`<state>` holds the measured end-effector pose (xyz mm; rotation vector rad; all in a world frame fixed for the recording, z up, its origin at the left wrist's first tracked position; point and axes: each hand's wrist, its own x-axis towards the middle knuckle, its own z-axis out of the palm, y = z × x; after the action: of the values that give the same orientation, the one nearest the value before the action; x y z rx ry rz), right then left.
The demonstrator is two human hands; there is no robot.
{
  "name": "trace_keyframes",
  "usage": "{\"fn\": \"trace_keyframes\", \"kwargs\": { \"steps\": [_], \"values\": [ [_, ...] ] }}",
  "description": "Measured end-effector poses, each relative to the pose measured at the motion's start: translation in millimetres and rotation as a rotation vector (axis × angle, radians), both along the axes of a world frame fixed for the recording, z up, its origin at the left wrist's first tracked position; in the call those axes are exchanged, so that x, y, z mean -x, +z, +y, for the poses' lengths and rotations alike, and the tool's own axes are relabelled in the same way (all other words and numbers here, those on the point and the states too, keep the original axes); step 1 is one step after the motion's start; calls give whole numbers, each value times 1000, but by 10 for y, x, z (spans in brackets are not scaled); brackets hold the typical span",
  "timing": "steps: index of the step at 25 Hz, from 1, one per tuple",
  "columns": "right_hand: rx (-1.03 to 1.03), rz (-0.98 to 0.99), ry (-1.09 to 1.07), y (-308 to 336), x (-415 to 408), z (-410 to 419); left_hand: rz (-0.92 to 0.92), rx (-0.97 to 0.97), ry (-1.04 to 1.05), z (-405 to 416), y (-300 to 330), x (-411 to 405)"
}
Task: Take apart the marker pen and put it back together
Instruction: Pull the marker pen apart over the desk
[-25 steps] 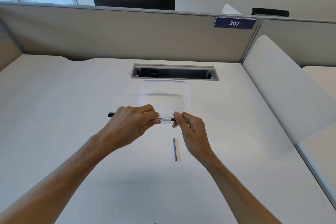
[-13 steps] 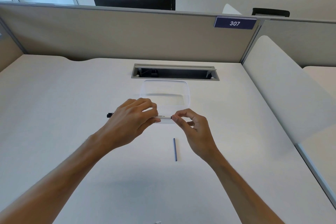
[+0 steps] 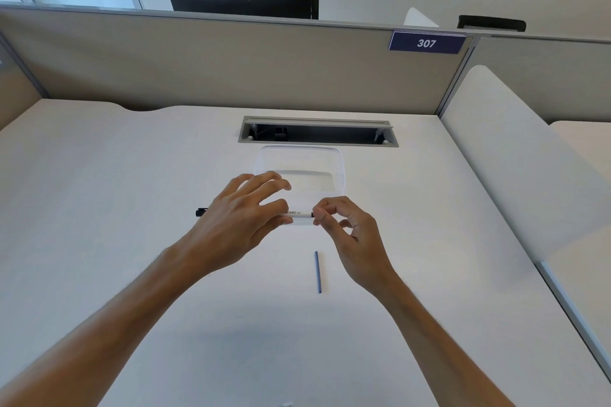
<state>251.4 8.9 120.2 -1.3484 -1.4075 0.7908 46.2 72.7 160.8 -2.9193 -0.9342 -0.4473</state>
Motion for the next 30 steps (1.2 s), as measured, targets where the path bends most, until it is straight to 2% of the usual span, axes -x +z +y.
{"fn": "trace_keyframes", "kwargs": {
  "steps": [6, 14, 30],
  "values": [
    [5, -2, 33, 12, -27, -21, -6, 6, 7, 7, 2, 17],
    [6, -75, -24, 83, 3, -4, -10, -21, -4, 2, 23, 7],
    [-5, -34, 33, 106, -57, 0, -41, -4, -19, 16, 34, 24]
  ]
}}
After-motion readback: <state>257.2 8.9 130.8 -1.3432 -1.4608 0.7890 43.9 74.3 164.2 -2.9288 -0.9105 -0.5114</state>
